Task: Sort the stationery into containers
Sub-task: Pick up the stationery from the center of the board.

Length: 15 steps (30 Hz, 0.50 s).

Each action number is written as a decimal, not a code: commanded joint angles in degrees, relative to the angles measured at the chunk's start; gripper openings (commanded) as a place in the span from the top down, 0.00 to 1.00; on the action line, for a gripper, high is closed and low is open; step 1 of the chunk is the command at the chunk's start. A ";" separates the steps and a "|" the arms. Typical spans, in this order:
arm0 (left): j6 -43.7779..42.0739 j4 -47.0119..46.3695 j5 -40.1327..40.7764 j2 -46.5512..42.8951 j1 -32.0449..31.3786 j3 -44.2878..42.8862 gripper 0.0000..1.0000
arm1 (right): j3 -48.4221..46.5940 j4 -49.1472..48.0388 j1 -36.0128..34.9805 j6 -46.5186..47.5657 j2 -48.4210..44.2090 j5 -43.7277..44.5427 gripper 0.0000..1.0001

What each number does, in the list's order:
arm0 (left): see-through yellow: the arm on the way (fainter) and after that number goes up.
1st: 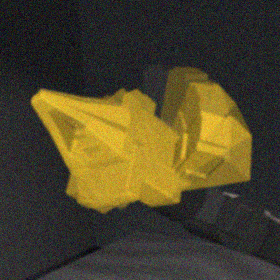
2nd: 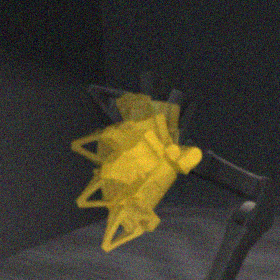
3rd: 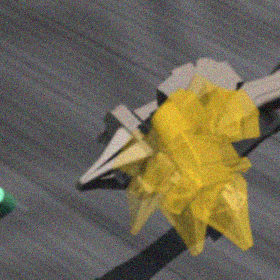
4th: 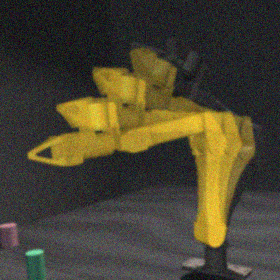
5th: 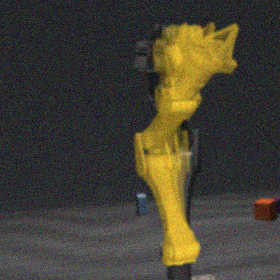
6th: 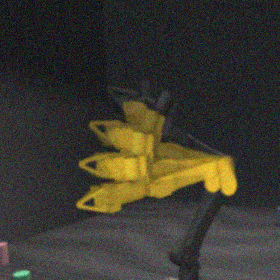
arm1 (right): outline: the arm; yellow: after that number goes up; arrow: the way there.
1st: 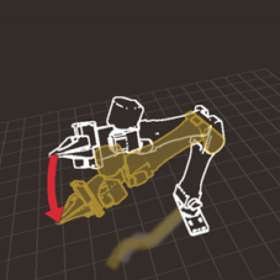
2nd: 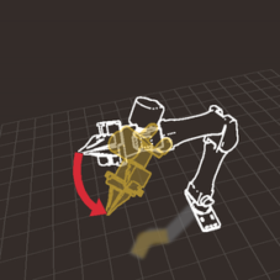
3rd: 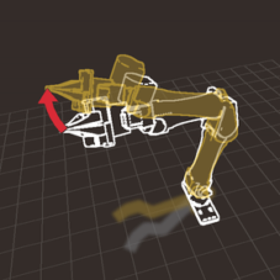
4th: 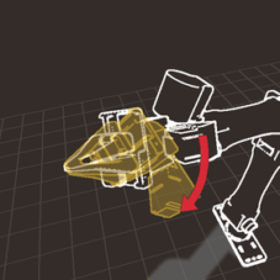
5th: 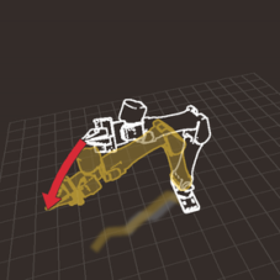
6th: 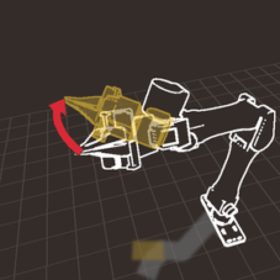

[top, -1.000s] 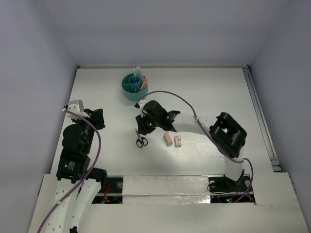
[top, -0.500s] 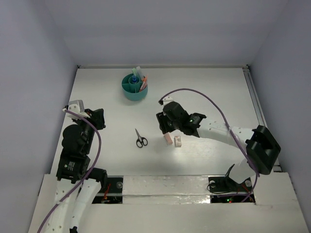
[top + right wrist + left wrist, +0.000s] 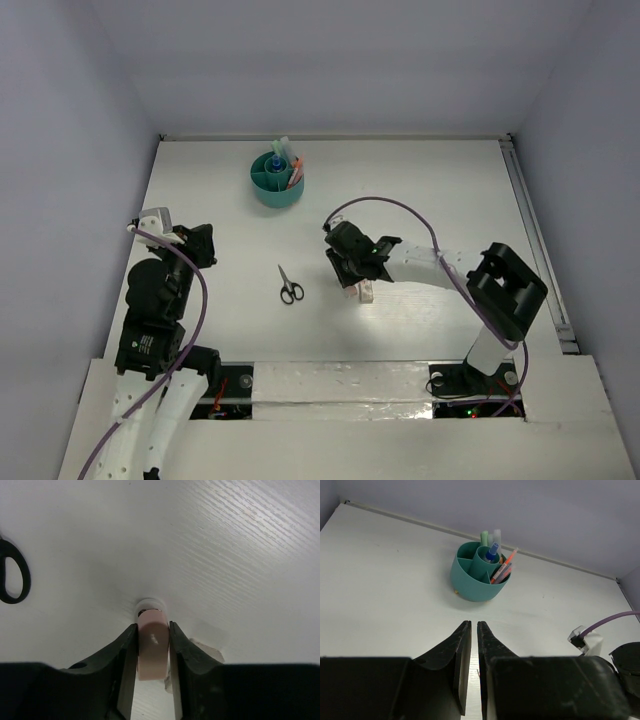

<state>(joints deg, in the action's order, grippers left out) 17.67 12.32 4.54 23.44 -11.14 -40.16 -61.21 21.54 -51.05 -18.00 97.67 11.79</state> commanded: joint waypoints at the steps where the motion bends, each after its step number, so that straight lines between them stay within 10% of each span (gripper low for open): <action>1: 0.08 -2.47 -0.67 -0.41 -0.28 -0.09 0.92 | -2.51 0.17 0.25 0.33 1.38 -0.72 0.71; 4: 0.08 -2.65 -0.67 -0.50 -0.29 -0.18 0.92 | -3.47 -0.01 0.25 0.51 0.77 -0.02 0.88; 15: -0.09 -2.47 0.03 -1.29 -0.29 -0.09 0.92 | -18.15 -21.33 0.25 9.28 5.16 -1.42 0.97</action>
<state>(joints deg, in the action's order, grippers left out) 17.67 12.27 4.56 23.03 -11.18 -40.18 -75.16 14.48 -50.98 -13.74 99.94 10.79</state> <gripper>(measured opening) 0.080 0.332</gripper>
